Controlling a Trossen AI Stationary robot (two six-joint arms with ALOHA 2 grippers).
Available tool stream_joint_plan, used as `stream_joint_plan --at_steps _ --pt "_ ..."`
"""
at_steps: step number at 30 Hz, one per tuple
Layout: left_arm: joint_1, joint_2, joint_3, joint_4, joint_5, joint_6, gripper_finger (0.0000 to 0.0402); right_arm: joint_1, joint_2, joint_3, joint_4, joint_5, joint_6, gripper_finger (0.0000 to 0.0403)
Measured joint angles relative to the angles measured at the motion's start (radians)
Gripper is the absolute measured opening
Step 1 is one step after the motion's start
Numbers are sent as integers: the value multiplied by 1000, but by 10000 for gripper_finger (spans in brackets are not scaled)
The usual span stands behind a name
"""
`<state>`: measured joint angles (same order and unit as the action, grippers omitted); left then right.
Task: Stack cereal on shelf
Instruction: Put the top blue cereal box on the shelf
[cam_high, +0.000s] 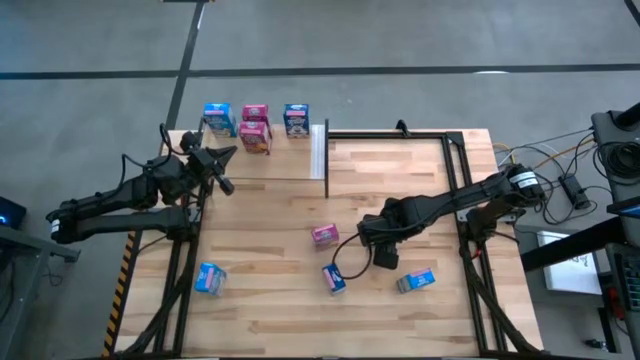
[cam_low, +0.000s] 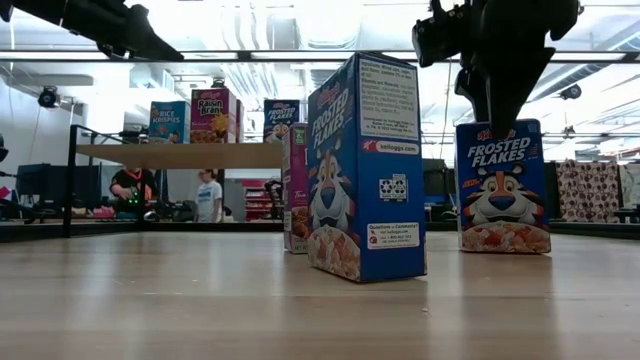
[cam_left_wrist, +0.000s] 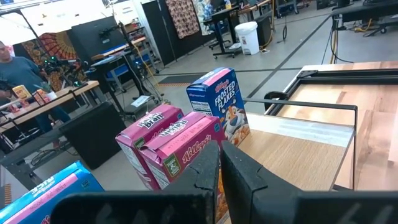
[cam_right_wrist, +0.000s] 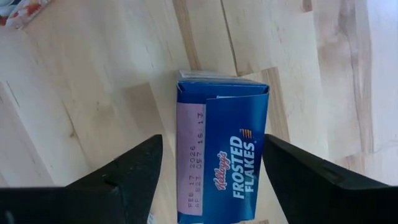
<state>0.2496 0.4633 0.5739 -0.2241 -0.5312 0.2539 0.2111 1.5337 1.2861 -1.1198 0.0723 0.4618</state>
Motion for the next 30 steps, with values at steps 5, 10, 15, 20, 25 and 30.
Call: stream_joint_plan --at_steps 5,10,15,20,25,30 --pt "0 0 0 0 0 0 0 0 0 0 0 0 0 230" --pt "0 0 0 0 0 0 0 0 0 0 1 0 0 209" --pt "0 0 0 0 0 0 0 0 0 0 2 0 0 199" --pt "0 0 0 0 0 0 0 0 0 0 3 0 0 198" --pt "0 0 0 0 0 0 0 0 -4 2 3 0 0 198" --pt "0 0 0 0 0 0 0 0 -7 26 4 9 0 198"
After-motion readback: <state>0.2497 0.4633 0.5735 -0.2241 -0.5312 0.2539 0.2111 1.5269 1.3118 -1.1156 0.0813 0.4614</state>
